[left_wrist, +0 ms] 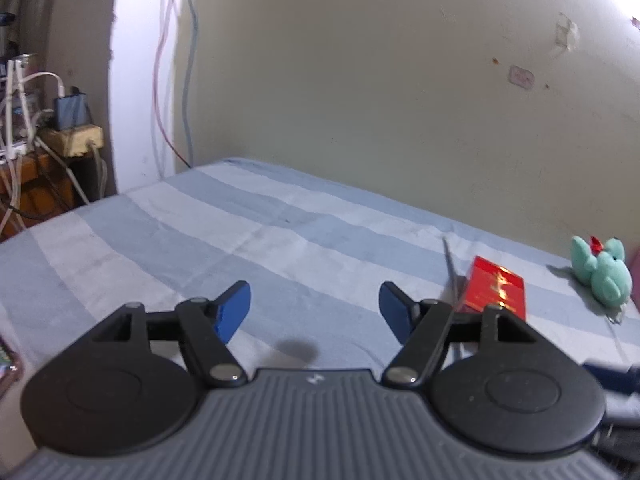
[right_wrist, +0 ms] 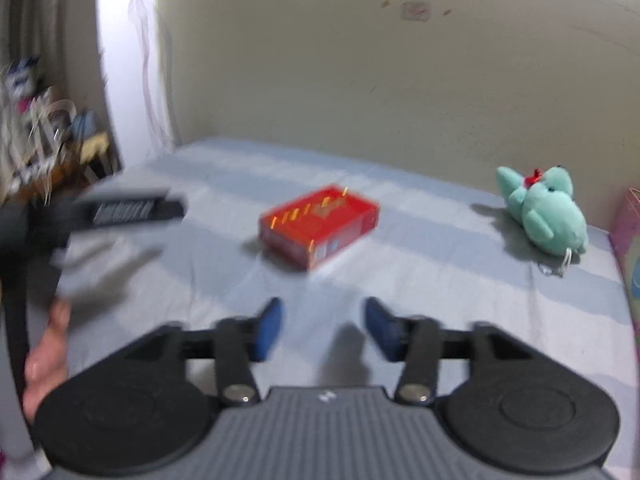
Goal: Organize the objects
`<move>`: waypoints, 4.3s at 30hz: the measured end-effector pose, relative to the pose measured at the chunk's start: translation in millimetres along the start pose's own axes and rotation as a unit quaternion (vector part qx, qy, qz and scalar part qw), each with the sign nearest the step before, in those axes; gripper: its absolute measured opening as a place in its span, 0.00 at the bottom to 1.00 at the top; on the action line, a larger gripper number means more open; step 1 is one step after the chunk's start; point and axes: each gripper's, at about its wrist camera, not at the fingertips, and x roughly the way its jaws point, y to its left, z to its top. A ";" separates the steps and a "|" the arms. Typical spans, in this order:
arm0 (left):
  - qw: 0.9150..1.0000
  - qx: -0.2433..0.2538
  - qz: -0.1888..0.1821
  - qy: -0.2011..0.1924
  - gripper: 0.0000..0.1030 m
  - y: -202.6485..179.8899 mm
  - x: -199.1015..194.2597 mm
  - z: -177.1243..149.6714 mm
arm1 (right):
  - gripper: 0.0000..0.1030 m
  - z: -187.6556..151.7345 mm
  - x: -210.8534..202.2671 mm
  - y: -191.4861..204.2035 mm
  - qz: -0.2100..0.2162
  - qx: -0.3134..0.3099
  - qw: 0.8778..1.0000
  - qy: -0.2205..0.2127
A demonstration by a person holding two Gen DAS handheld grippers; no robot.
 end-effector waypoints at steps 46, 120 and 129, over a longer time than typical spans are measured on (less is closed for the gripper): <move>0.997 0.077 0.001 -0.024 0.75 -10.3 -7.7 -3.8 | 0.76 -138.7 -186.8 -65.8 -0.066 0.012 0.998 -0.013; 0.798 0.226 -0.495 0.259 0.45 -278.2 -194.9 -115.5 | 0.61 -217.5 -299.2 -170.0 -0.218 0.091 0.970 -0.060; 0.784 0.240 -0.501 0.276 0.45 -291.0 -206.5 -133.5 | 0.61 -219.7 -294.3 -173.1 -0.207 0.092 0.972 -0.059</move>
